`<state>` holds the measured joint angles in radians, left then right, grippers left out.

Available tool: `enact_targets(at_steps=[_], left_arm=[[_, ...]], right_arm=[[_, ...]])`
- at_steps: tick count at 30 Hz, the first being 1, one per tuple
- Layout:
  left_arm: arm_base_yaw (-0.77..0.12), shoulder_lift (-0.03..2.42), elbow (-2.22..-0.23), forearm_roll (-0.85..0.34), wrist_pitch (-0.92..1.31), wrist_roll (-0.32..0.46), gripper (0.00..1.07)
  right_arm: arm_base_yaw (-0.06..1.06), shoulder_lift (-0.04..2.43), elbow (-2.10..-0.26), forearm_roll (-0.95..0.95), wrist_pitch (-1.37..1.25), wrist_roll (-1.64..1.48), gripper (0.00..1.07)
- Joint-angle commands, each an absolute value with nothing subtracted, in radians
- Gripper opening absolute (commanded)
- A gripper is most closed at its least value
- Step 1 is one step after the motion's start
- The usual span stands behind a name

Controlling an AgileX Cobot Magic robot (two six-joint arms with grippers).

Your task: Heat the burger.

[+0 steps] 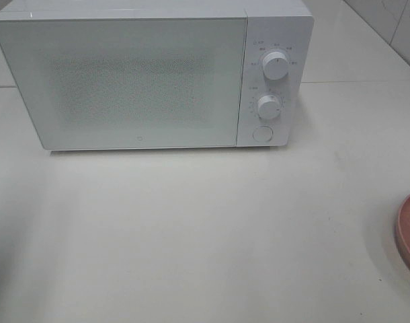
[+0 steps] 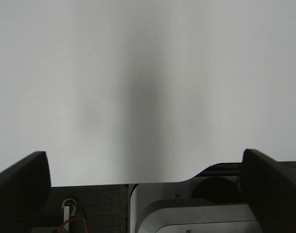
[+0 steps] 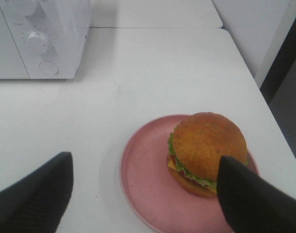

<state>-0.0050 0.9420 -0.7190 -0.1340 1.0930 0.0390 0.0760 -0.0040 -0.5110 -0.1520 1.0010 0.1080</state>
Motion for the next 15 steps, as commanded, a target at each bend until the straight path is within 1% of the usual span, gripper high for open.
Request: enact_targets(at_steps=[1, 3, 9, 11, 15], left_arm=[[-0.003, 0.912, -0.695, -0.127, 1.079, 0.041, 0.98], [-0.003, 0.804, -0.62, -0.126, 1.067, 0.041, 0.98], [-0.003, 0.704, -0.559, -0.126, 1.067, 0.048, 0.98], [-0.003, 0.583, -0.512, -0.126, 1.048, 0.091, 0.98], [-0.003, 0.496, -0.501, -0.131, 1.038, 0.101, 0.98]], right_arm=[[0.071, -0.028, -0.51, -0.15, 0.995, 0.114, 0.76], [0.071, -0.028, -0.51, -0.15, 0.995, 0.114, 0.76], [0.071, -0.028, -0.51, -0.15, 0.995, 0.114, 0.76], [0.071, -0.028, -0.51, -0.15, 0.995, 0.114, 0.76], [0.071, -0.028, -0.51, -0.152, 0.995, 0.113, 0.76]])
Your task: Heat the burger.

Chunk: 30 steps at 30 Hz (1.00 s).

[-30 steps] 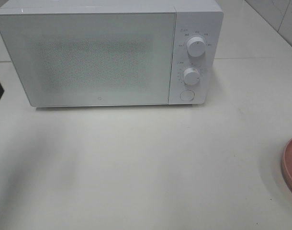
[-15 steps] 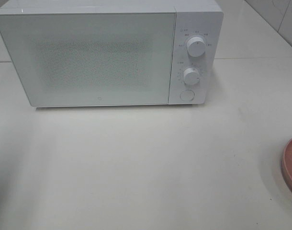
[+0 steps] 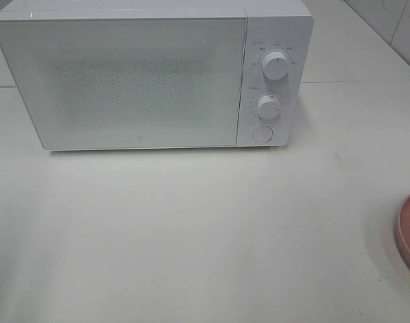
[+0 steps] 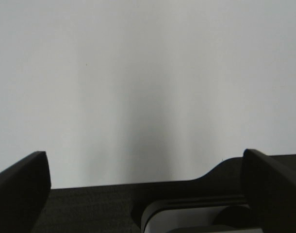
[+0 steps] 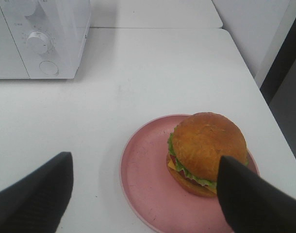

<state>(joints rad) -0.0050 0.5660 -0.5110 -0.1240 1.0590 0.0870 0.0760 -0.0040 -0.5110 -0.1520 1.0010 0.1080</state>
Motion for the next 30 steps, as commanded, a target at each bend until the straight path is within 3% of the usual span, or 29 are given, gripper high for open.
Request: enact_targets(at_steps=[1, 16, 21, 30], left_arm=[[-0.003, 0.473, -0.501, -0.13, 1.038, 0.101, 0.98], [-0.002, 0.138, -0.501, -0.162, 1.034, 0.093, 0.98], [0.045, -0.001, -0.501, -0.16, 1.033, 0.093, 0.98], [0.076, -0.028, -0.499, -0.163, 1.035, 0.093, 0.98]], right_arm=[[0.071, -0.028, -0.51, -0.152, 0.995, 0.113, 0.76], [0.071, -0.028, -0.51, -0.152, 0.995, 0.113, 0.76], [0.071, -0.028, -0.51, -0.152, 0.995, 0.113, 0.76], [0.071, -0.023, -0.51, -0.152, 0.995, 0.113, 0.76]])
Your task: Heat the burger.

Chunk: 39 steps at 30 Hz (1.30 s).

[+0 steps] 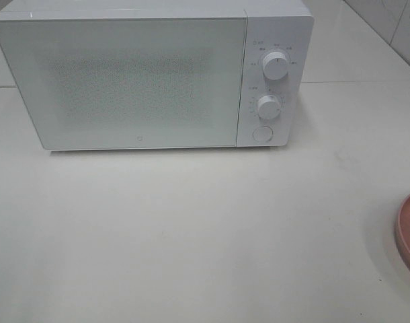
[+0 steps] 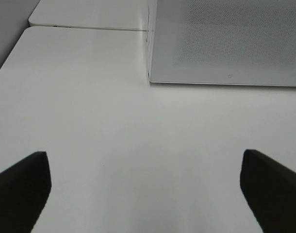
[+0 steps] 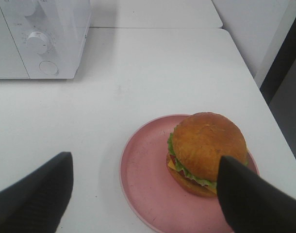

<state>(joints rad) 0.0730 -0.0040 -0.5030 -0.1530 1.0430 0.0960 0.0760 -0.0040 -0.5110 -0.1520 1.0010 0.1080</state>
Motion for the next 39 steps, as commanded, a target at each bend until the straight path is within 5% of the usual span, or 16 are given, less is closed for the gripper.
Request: enact_targets(at_steps=[1, 39], left_arm=[[0.076, -0.028, -0.499, -0.163, 1.035, 0.093, 0.98], [0.076, -0.029, -0.499, -0.16, 1.035, 0.093, 0.98]], right_arm=[[0.071, -0.023, -0.51, -0.152, 0.995, 0.113, 0.76], [0.071, -0.022, -0.51, -0.152, 0.995, 0.113, 0.76]])
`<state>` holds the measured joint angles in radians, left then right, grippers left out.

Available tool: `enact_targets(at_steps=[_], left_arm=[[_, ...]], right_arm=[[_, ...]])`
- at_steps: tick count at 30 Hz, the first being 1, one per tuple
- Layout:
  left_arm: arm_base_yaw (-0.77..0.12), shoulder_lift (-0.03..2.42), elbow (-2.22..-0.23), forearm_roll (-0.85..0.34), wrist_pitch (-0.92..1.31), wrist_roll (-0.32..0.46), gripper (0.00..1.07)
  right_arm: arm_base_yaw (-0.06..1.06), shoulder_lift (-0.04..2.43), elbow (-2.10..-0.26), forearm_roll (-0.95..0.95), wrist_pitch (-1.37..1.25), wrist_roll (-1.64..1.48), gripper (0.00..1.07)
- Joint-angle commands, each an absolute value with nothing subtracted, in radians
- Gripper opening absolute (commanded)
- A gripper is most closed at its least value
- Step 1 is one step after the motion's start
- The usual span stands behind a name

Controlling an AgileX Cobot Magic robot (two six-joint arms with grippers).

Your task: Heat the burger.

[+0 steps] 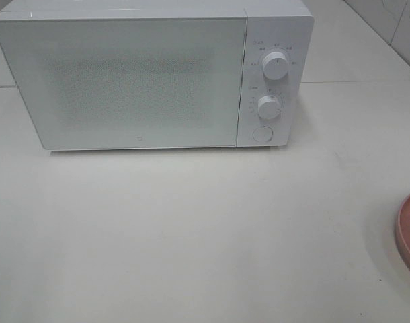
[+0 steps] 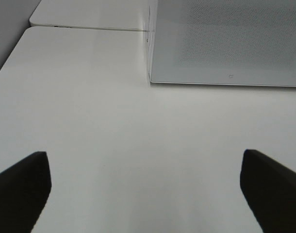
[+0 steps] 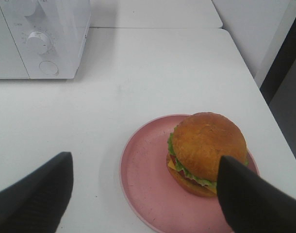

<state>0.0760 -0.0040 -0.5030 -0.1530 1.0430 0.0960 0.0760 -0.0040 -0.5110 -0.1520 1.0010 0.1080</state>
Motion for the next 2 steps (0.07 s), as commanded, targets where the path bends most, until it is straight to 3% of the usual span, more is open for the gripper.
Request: enact_targets(at_steps=[1, 2], left_arm=[[0.076, -0.029, -0.499, -0.16, 1.035, 0.093, 0.98], [0.076, -0.029, -0.499, -0.16, 1.035, 0.093, 0.98]], right_arm=[[0.071, -0.022, -0.51, -0.152, 0.995, 0.113, 0.76], [0.071, -0.022, -0.51, -0.152, 0.995, 0.113, 0.76]])
